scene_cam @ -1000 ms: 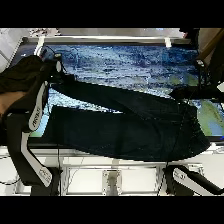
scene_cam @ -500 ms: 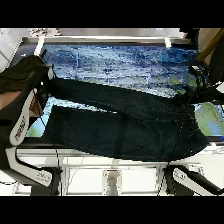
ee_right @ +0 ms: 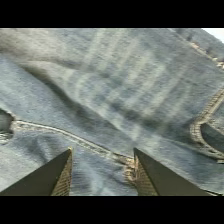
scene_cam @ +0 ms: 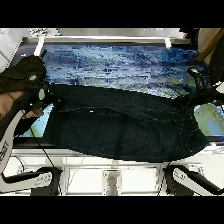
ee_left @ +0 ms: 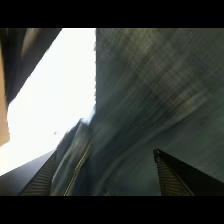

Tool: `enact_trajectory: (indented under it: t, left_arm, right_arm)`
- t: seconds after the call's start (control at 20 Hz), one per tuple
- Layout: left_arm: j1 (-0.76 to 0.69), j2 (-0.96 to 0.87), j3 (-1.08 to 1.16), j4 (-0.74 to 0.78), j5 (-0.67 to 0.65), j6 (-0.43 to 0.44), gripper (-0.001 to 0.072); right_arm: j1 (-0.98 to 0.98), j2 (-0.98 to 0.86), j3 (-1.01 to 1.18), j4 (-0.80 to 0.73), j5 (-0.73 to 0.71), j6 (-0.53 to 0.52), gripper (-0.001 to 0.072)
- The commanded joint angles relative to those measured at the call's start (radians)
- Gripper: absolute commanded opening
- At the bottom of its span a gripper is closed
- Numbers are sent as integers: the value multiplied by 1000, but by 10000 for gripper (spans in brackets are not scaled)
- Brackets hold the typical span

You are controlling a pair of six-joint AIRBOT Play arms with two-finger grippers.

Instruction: Fold the clothes and pants, and hang the long-sleeved shirts on hangers.

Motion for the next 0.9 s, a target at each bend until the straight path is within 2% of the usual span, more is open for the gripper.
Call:
enact_trajectory:
  t: [0.0, 0.05, 0.15, 0.2, 0.25, 0.55, 0.85]
  left_arm:
    - [41, 63, 53, -11, 222, -34, 681]
    - [69, 40, 95, -13, 172, -14, 681]
    - [111, -43, 201, -63, -8, 162, 681]
    - [119, -96, 261, -96, -98, 263, 681]
    - [119, -147, 316, -116, -163, 329, 681]
    - [7, -381, 493, -119, -399, 468, 650]
    - [-105, -417, 493, 61, -443, 487, 648]
  right_arm:
    - [-14, 0, 1, -92, -94, 0, 414]
    - [-39, -1, 1, -96, -140, 1, 414]
    - [-120, -2, 1, -94, -214, 54, 414]
    - [-172, -2, 1, -85, -222, 82, 414]
    - [-220, -2, 1, -71, -216, 95, 414]
    - [-367, -2, 1, -50, -112, 99, 414]
    - [-367, -2, 1, -52, -111, 98, 414]
